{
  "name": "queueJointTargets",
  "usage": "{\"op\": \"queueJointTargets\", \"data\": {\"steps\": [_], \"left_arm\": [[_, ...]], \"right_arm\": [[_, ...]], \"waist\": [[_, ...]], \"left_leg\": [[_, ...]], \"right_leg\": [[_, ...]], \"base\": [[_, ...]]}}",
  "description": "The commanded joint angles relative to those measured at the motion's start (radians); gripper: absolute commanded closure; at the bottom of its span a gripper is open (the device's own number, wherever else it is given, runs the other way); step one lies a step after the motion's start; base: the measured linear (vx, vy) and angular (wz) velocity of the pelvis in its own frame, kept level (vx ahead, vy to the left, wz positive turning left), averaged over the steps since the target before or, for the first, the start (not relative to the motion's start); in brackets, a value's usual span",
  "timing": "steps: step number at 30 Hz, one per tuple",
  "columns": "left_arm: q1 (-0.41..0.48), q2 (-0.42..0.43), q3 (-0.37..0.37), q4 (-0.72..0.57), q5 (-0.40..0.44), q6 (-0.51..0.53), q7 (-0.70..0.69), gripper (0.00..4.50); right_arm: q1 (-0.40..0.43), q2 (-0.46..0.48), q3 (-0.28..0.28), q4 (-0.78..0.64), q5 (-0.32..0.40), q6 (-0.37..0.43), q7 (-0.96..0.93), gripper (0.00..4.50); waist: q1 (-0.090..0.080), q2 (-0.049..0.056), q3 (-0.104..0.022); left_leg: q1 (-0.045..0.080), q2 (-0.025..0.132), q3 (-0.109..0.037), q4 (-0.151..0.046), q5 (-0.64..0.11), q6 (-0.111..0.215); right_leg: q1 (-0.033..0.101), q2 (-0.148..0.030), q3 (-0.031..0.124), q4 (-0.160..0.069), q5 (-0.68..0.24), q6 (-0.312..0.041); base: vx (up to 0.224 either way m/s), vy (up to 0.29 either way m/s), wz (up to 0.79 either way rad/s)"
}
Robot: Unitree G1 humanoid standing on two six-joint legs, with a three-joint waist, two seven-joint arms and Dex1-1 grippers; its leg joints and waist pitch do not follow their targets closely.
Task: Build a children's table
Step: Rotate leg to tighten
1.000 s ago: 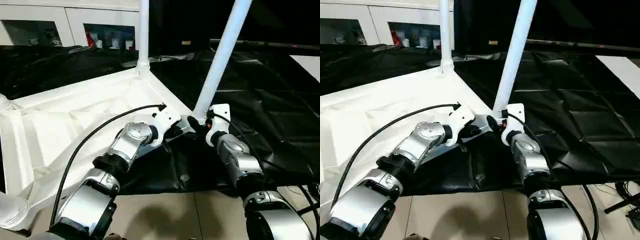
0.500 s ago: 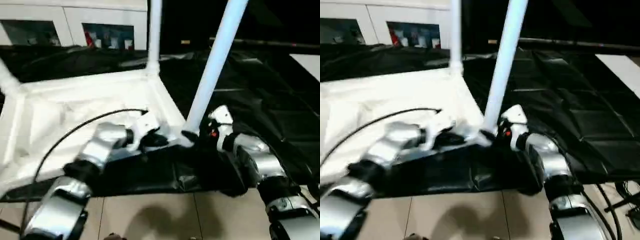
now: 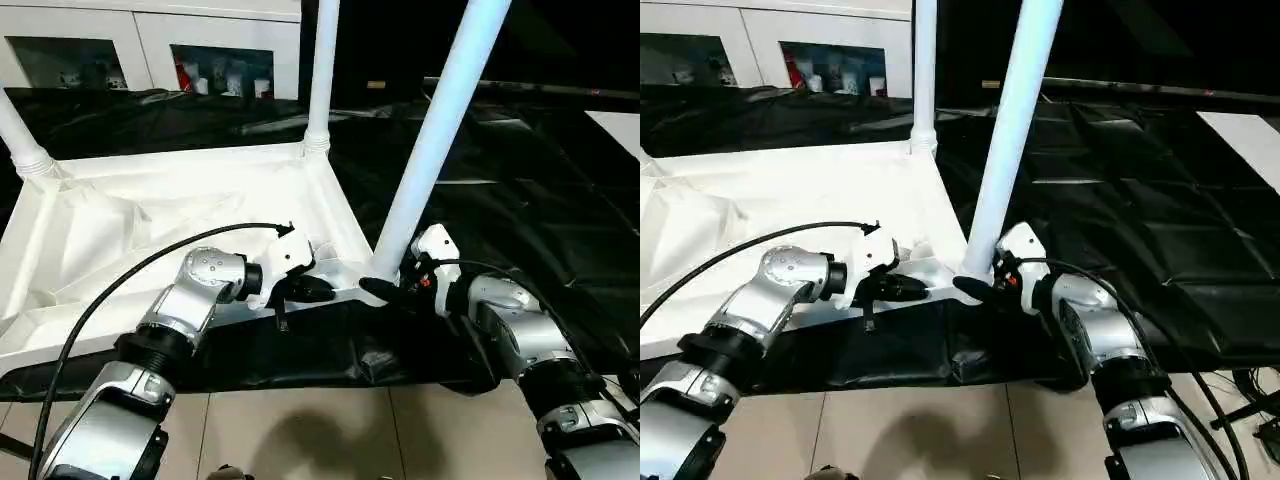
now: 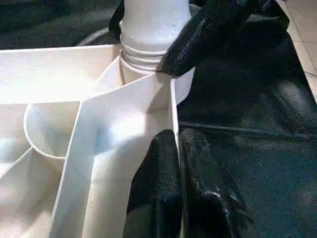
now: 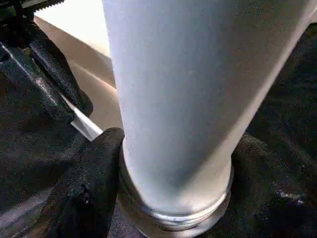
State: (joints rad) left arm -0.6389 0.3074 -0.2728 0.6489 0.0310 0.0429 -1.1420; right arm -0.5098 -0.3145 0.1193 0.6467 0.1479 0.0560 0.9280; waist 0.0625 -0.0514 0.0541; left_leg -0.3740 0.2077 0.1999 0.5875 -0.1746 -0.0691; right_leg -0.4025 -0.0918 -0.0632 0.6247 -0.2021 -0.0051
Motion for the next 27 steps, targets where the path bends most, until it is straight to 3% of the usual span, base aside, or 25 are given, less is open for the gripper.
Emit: {"op": "queueJointTargets", "data": {"steps": [1,5,9,15,18,22,23,27], "left_arm": [[0.019,-0.008,-0.018,-0.011,-0.022,0.006,-0.034,4.50],[0.015,-0.028,-0.003,0.001,-0.027,0.017,0.001,4.50],[-0.011,-0.082,0.014,0.048,-0.003,0.022,0.118,4.50],[-0.110,-0.233,0.030,0.205,0.060,0.062,0.446,4.50],[-0.131,-0.273,0.021,0.234,0.081,0.063,0.507,4.50],[-0.136,-0.295,0.010,0.246,0.095,0.051,0.514,4.50],[-0.133,-0.296,0.012,0.246,0.091,0.048,0.505,4.50],[-0.128,-0.286,0.015,0.245,0.086,0.029,0.484,4.50]], "right_arm": [[0.010,-0.015,-0.018,-0.006,0.004,0.019,-0.008,1.78],[0.012,0.014,-0.053,0.016,0.025,0.037,-0.069,1.78],[0.002,0.065,-0.104,0.078,0.015,0.030,-0.246,1.79],[-0.069,0.185,-0.194,0.206,-0.002,0.027,-0.678,1.80],[-0.099,0.216,-0.208,0.241,-0.018,0.018,-0.783,1.80],[-0.115,0.246,-0.206,0.252,-0.018,-0.032,-0.784,1.80],[-0.115,0.253,-0.213,0.245,-0.009,-0.048,-0.777,1.45],[-0.119,0.263,-0.206,0.234,0.002,-0.090,-0.737,1.05]], "waist": [[0.000,-0.011,-0.064],[0.000,-0.011,-0.064],[-0.005,-0.010,-0.060],[-0.011,-0.006,-0.061],[-0.008,-0.007,-0.064],[-0.003,-0.008,-0.066],[-0.003,-0.010,-0.066],[-0.003,-0.011,-0.066]], "left_leg": [[0.013,0.029,-0.010,-0.062,-0.166,0.060],[0.013,0.029,-0.009,-0.062,-0.156,0.061],[0.017,0.029,-0.011,-0.067,-0.205,0.029],[0.021,0.025,-0.014,-0.069,-0.234,-0.011],[0.017,0.023,-0.011,-0.066,-0.211,0.007],[0.012,0.021,-0.011,-0.065,-0.185,0.032],[0.012,0.022,-0.011,-0.065,-0.184,0.034],[0.013,0.023,-0.011,-0.065,-0.189,0.047]], "right_leg": [[0.047,-0.052,0.046,-0.073,-0.131,-0.228],[0.047,-0.053,0.046,-0.072,-0.124,-0.228],[0.041,-0.054,0.045,-0.084,-0.219,-0.208],[0.036,-0.054,0.046,-0.092,-0.281,-0.177],[0.039,-0.051,0.046,-0.089,-0.216,-0.177],[0.045,-0.051,0.045,-0.085,-0.168,-0.179],[0.045,-0.051,0.044,-0.084,-0.166,-0.179],[0.044,-0.051,0.044,-0.084,-0.166,-0.188]], "base": [[0.000,0.000,0.00],[0.000,0.000,0.00],[0.000,0.000,0.00],[0.000,0.000,0.00],[0.000,0.000,0.00],[0.000,0.000,0.00],[0.000,0.000,0.00],[0.000,0.000,0.00]]}}
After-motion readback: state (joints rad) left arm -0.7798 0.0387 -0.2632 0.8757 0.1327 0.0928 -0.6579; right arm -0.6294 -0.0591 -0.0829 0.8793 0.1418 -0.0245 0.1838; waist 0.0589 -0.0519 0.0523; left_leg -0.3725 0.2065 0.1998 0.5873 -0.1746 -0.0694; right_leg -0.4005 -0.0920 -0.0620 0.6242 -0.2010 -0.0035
